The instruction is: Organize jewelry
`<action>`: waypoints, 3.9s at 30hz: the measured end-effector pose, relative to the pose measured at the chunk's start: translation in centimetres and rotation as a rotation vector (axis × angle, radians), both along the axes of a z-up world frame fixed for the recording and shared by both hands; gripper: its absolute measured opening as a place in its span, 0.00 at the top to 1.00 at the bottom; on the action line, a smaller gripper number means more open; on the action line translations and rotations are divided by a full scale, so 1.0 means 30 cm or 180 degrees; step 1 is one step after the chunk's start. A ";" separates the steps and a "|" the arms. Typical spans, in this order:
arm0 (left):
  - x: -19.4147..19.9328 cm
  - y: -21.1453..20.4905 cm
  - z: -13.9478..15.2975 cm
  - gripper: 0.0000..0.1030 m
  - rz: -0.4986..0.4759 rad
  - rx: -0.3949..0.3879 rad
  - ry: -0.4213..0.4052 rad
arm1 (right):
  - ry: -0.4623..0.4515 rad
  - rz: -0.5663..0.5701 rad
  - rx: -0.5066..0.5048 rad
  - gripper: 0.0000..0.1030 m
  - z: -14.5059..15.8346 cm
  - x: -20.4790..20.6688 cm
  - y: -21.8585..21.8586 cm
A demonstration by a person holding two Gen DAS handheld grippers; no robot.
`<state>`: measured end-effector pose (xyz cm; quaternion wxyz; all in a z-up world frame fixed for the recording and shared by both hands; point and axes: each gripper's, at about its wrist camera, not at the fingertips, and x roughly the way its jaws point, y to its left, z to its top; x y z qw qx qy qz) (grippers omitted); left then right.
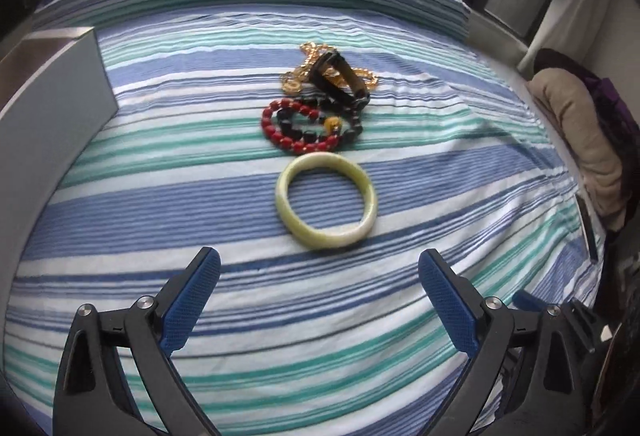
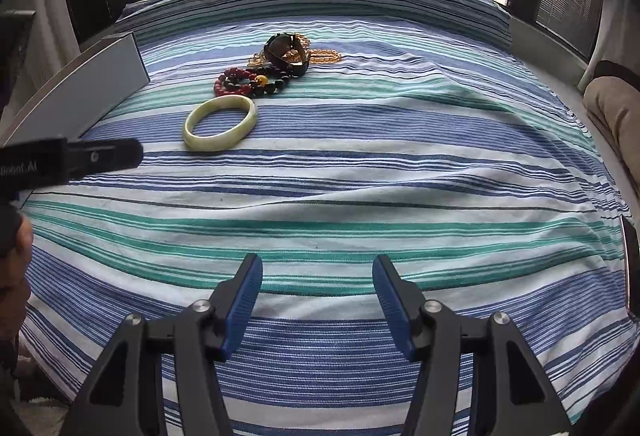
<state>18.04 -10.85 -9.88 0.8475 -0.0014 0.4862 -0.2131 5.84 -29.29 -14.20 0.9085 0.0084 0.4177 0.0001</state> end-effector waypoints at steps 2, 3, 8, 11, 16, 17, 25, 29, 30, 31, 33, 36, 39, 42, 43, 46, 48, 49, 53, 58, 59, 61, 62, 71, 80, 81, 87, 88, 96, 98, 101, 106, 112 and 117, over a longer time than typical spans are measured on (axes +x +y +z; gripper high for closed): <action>0.058 -0.055 -0.032 0.04 -0.0143 0.0050 0.0082 | -0.0005 0.0015 0.0018 0.43 0.002 -0.002 -0.001; 0.079 -0.077 -0.052 0.04 -0.0173 0.0103 0.0131 | -0.0003 0.0020 0.0017 0.43 0.001 -0.004 0.000; 0.113 -0.143 -0.117 0.04 -0.0183 0.0383 0.0145 | 0.0010 0.0054 0.0093 0.43 -0.007 -0.005 -0.004; 0.114 -0.146 -0.129 0.04 -0.0108 0.0436 0.0096 | 0.0015 0.0057 0.0109 0.43 -0.015 -0.002 -0.006; 0.112 -0.131 -0.126 0.21 -0.0104 0.0513 -0.0069 | 0.0034 0.0028 0.0155 0.43 -0.024 0.012 -0.022; 0.112 -0.124 -0.125 0.21 -0.0103 0.0490 -0.0069 | 0.0039 0.0021 0.0162 0.43 -0.025 0.014 -0.026; 0.012 0.074 -0.081 0.21 0.0112 0.0444 0.0006 | 0.0058 0.0327 0.0515 0.43 0.061 0.092 -0.070; -0.056 0.253 -0.065 0.21 0.0412 0.0552 -0.0011 | 0.0106 0.0624 0.1036 0.43 0.138 0.224 -0.112; -0.068 0.288 -0.065 0.21 0.0489 0.0591 -0.0028 | 0.0159 0.0627 0.1163 0.43 0.142 0.270 -0.122; -0.077 0.316 -0.066 0.21 0.0563 0.0624 -0.0047 | 0.0189 0.0617 0.1261 0.43 0.142 0.318 -0.127; -0.083 0.371 -0.072 0.21 0.0696 0.0653 -0.0037 | 0.0236 0.0604 0.1389 0.44 0.133 0.419 -0.123; -0.081 0.435 -0.090 0.21 0.0841 0.0543 0.0079 | 0.0396 0.0540 0.1745 0.63 0.102 0.572 -0.105; -0.090 0.461 -0.080 0.19 0.0900 0.0479 0.0025 | 0.0527 0.0468 0.1860 0.70 0.078 0.695 -0.057; -0.100 0.472 -0.067 0.16 0.0930 0.0484 -0.0058 | 0.0716 0.0355 0.1598 0.79 0.050 0.776 -0.005; -0.100 0.474 -0.066 0.16 0.0938 0.0473 -0.0064 | 0.0767 0.0364 0.1519 0.80 0.041 0.794 0.016; -0.104 0.483 -0.074 0.16 0.0960 0.0442 -0.0044 | 0.0881 0.0375 0.1183 0.80 0.022 0.824 0.066; -0.104 0.487 -0.084 0.16 0.0975 0.0424 -0.0008 | 0.0919 0.0398 0.1017 0.82 0.010 0.842 0.097; -0.109 0.491 -0.085 0.16 0.0987 0.0413 0.0003 | 0.0882 0.0410 0.0912 0.82 0.013 0.849 0.113; -0.147 0.508 -0.065 0.16 0.1026 0.0385 -0.0022 | 0.0882 0.0521 0.0703 0.83 0.027 0.854 0.167; -0.193 0.535 -0.047 0.16 0.1061 0.0397 -0.0045 | 0.0524 0.0645 0.1090 0.83 0.155 0.717 0.143; -0.203 0.541 -0.044 0.16 0.1067 0.0379 -0.0041 | 0.0464 0.0638 0.1179 0.83 0.178 0.675 0.123; -0.225 0.547 -0.032 0.16 0.1076 0.0340 -0.0048 | 0.0411 0.0530 0.1393 0.83 0.192 0.595 0.058; -0.238 0.547 -0.027 0.16 0.1075 0.0329 -0.0059 | 0.0409 0.0426 0.1501 0.83 0.186 0.551 0.013; -0.322 0.527 -0.019 0.10 0.0953 0.0350 -0.0035 | 0.0538 -0.0502 0.1147 0.57 -0.031 0.153 -0.253; -0.360 0.550 -0.046 0.09 0.1030 0.0285 0.0127 | 0.0126 -0.0276 0.0515 0.57 0.034 -0.091 -0.210; -0.360 0.548 -0.040 0.09 0.1027 0.0291 0.0110 | 0.0090 -0.0228 0.0453 0.57 0.039 -0.094 -0.194; -0.358 0.532 -0.027 0.07 0.0984 0.0322 0.0054 | -0.0002 0.0015 0.0353 0.57 0.074 -0.080 -0.110; -0.356 0.528 -0.030 0.07 0.0980 0.0336 0.0053 | -0.0007 0.0031 0.0330 0.57 0.078 -0.081 -0.101; -0.333 0.530 -0.064 0.07 0.0992 0.0318 0.0135 | 0.0072 -0.0041 0.0317 0.57 0.053 -0.096 -0.114; -0.311 0.530 -0.062 0.07 0.0956 0.0255 0.0134 | 0.0087 -0.0055 0.0341 0.57 0.047 -0.094 -0.118; -0.251 0.517 -0.062 0.05 0.0881 0.0196 0.0097 | 0.0100 -0.0047 0.0353 0.57 0.043 -0.087 -0.112; -0.139 0.465 -0.111 0.05 0.0861 0.0401 0.0085 | 0.0056 -0.0013 0.0411 0.57 0.055 -0.072 -0.107; -0.101 0.414 -0.135 0.05 0.0814 0.0690 -0.0090 | -0.0040 -0.0243 0.0348 0.57 0.070 -0.006 -0.186; -0.095 0.413 -0.136 0.05 0.0831 0.0683 -0.0156 | -0.0015 -0.0194 0.0497 0.59 0.041 0.096 -0.180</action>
